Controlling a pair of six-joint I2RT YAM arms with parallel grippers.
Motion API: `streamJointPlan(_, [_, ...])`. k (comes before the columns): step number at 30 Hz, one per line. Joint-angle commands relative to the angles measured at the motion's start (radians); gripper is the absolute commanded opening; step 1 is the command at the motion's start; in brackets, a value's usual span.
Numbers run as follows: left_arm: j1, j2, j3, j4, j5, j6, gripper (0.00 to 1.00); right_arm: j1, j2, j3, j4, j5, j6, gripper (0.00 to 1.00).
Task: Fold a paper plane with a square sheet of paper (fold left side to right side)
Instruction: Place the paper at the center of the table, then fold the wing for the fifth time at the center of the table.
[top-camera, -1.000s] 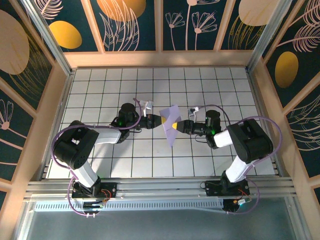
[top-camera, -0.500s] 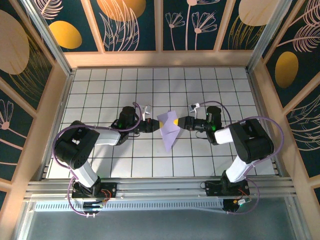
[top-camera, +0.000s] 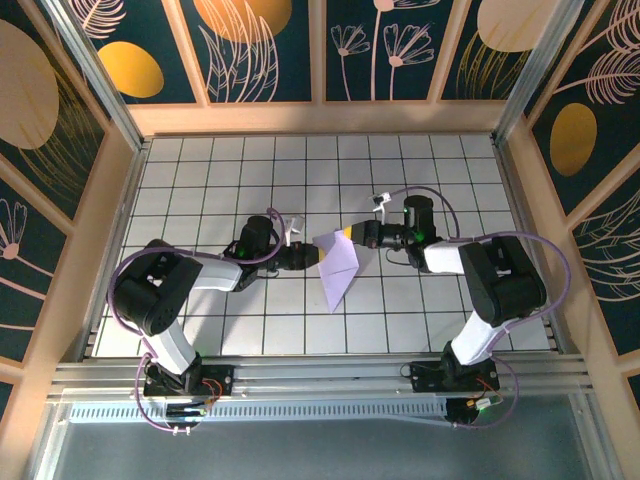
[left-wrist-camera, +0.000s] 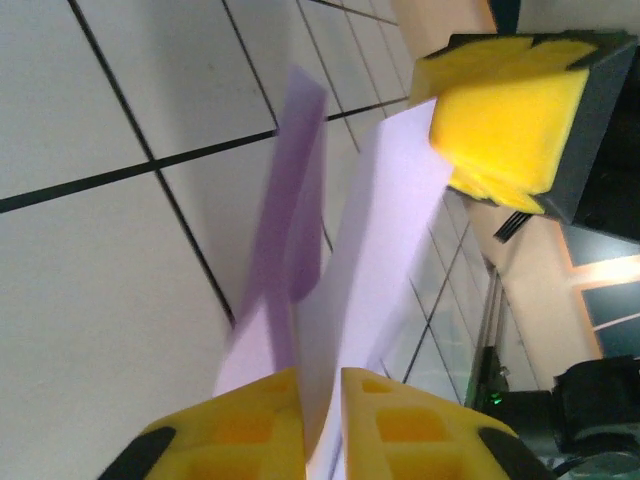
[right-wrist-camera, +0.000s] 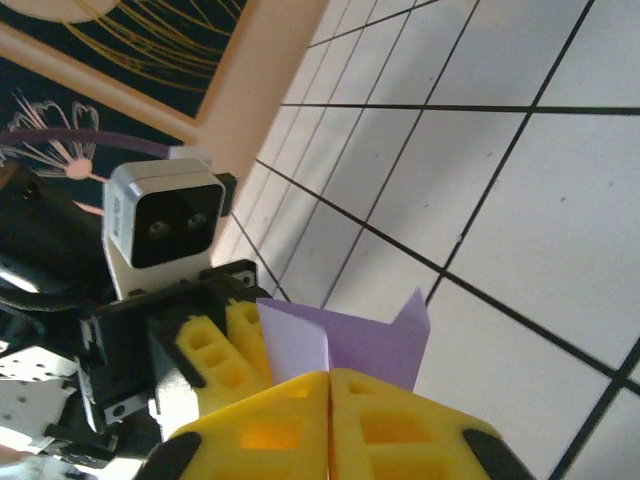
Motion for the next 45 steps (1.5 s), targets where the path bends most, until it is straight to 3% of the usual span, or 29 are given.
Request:
streamJointPlan(1, [0.002,-0.074,0.006,-0.109,-0.086,0.047,0.27,0.006,0.016,0.013,-0.073,0.050,-0.004,0.00])
streamJointPlan(5, [0.000,-0.210,0.054,-0.362,-0.282,0.124,0.45,0.004,0.003,0.003,-0.124,0.129,0.052,0.00])
streamJointPlan(11, [-0.056,-0.383,0.169,-0.711,-0.534,0.224,0.52,0.005,-0.019,0.033,-0.278,0.211,0.153,0.00])
streamJointPlan(15, [-0.205,-0.376,0.270,-0.882,-0.672,0.255,0.52,0.005,-0.041,0.058,-0.402,0.278,0.189,0.00])
streamJointPlan(21, [-0.445,-0.220,0.411,-1.046,-0.889,0.232,0.54,0.004,-0.060,0.087,-0.530,0.341,0.205,0.00])
streamJointPlan(25, [-0.553,-0.083,0.501,-1.100,-0.961,0.224,0.56,0.003,-0.061,0.094,-0.566,0.363,0.202,0.00])
streamJointPlan(30, [-0.615,0.072,0.589,-1.130,-1.025,0.213,0.62,0.004,-0.049,0.092,-0.570,0.355,0.199,0.00])
streamJointPlan(38, [-0.629,0.213,0.680,-1.200,-1.131,0.193,0.64,0.003,-0.046,0.081,-0.560,0.358,0.200,0.00])
streamJointPlan(45, [-0.629,0.253,0.680,-1.189,-1.107,0.199,0.59,0.003,-0.030,0.086,-0.553,0.354,0.199,0.00])
